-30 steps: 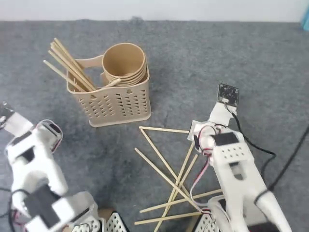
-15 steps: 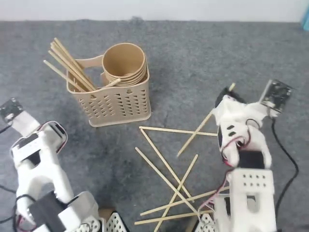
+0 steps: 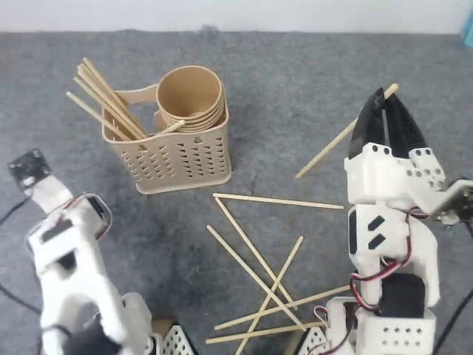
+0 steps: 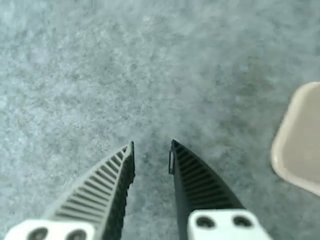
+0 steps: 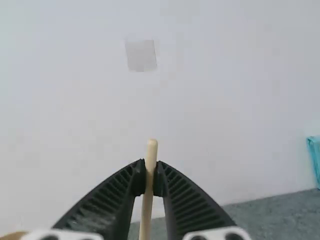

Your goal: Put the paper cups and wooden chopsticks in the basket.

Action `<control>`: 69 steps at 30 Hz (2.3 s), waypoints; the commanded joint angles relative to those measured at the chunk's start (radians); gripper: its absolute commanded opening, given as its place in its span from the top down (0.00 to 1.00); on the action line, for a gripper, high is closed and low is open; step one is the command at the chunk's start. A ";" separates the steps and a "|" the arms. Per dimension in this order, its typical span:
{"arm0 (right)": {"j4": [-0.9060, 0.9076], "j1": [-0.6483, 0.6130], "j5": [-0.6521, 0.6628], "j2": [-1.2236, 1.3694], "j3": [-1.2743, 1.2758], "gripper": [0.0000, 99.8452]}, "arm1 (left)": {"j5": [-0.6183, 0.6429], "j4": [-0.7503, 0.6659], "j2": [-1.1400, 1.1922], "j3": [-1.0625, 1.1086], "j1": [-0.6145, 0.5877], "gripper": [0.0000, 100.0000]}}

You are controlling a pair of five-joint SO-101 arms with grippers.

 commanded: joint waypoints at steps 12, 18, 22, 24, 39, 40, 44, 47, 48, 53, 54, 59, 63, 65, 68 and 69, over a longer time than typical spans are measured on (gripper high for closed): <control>0.481 -0.484 0.181 0.067 0.091 0.99 | -0.163 0.077 -0.482 0.211 0.068 0.89; 0.308 -0.361 0.118 0.117 0.091 0.99 | -0.195 0.106 -0.485 0.209 0.071 0.89; 0.182 -0.323 0.121 0.119 0.040 0.99 | -0.196 0.106 -0.485 0.209 0.071 0.89; 0.170 -0.326 0.115 0.122 -0.037 0.99 | -0.196 0.106 -0.485 0.209 0.072 0.89; 0.191 -0.441 -0.071 0.591 -0.864 0.99 | -0.247 0.109 -0.508 0.225 0.103 0.90; 0.191 -0.455 -0.071 0.641 -0.922 0.99 | -0.247 0.114 -0.531 0.240 0.104 0.90; 0.199 -0.469 -0.031 0.832 -1.125 0.99 | -0.311 0.178 -0.713 0.317 0.150 0.90; 0.200 -0.506 0.035 0.961 -1.226 0.99 | -0.350 0.265 -0.924 0.390 0.192 0.90; 0.197 -0.521 0.060 0.997 -1.249 0.99 | -0.350 0.299 -1.000 0.412 0.198 0.90; 0.193 -0.607 0.115 1.159 -1.376 0.99 | -0.356 0.520 -1.353 0.483 0.232 0.90; 0.191 -0.621 0.123 1.187 -1.404 0.99 | -0.358 0.526 -1.350 0.479 0.238 0.90; 0.191 -0.670 0.137 1.345 -1.600 0.99 | -0.356 0.453 -1.263 0.475 0.241 0.90; 0.191 -0.690 0.137 1.486 -1.781 0.99 | -0.356 0.453 -1.263 0.475 0.241 0.90; 0.191 -0.694 0.138 1.564 -1.884 0.99 | -0.356 0.453 -1.263 0.475 0.241 0.90; 0.191 -0.697 0.138 1.678 -2.058 0.99 | -0.356 0.453 -1.263 0.475 0.241 0.90; 0.196 -0.704 0.138 1.710 -2.111 0.99 | -0.356 0.453 -1.263 0.475 0.241 0.90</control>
